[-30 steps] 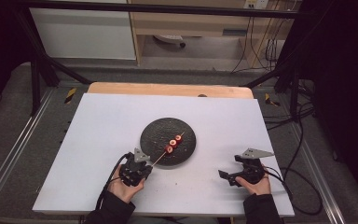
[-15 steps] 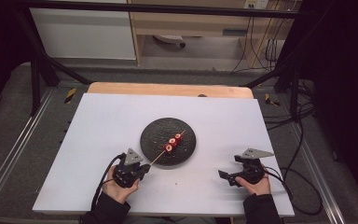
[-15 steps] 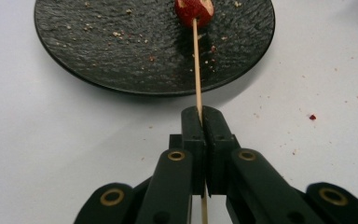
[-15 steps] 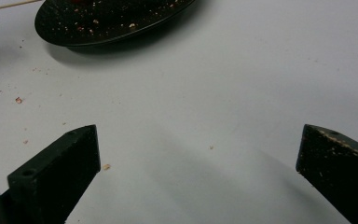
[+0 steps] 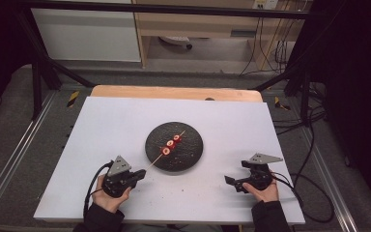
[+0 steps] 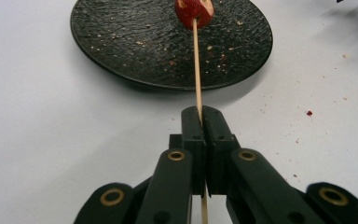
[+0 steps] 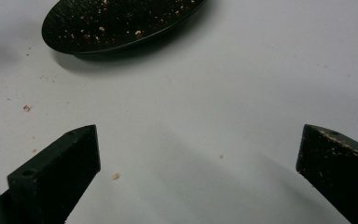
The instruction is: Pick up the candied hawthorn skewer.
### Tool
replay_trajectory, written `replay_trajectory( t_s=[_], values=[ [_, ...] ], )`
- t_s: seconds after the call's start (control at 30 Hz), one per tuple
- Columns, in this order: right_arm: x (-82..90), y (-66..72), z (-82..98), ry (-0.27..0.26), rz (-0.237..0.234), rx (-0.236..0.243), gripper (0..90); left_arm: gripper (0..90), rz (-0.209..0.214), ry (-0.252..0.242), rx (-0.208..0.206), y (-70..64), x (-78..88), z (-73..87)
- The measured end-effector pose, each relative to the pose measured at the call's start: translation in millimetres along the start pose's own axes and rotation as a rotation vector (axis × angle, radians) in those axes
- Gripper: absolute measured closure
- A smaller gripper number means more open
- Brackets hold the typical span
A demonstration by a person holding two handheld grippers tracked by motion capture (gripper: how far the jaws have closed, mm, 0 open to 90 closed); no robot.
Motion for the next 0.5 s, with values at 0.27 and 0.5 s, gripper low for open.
replay_trajectory(
  t_s=[0.27, 0.5],
  values=[
    [-5.6, 10.2, -7.8, -0.01, -0.014, 0.015, 0.5, 88.2, 0.032, -0.039, -0.014, 3.9, 8.0, 8.6],
    [-13.0, 22.4, -17.3, -0.023, -0.03, 0.02, 0.4, 88.1, 0.046, -0.059, -0.01, 3.8, 11.1, 12.8]
  ],
)
Point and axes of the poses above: each handheld gripper's, and its own axes: x roughly backward along the jaws, z roughly out of its underside, y roughly to its left, the point moved 2 cm from there along -x, roughly forward along the jaws, and after that the axes turned 10 degrees about -z, right-handed, at the moved point
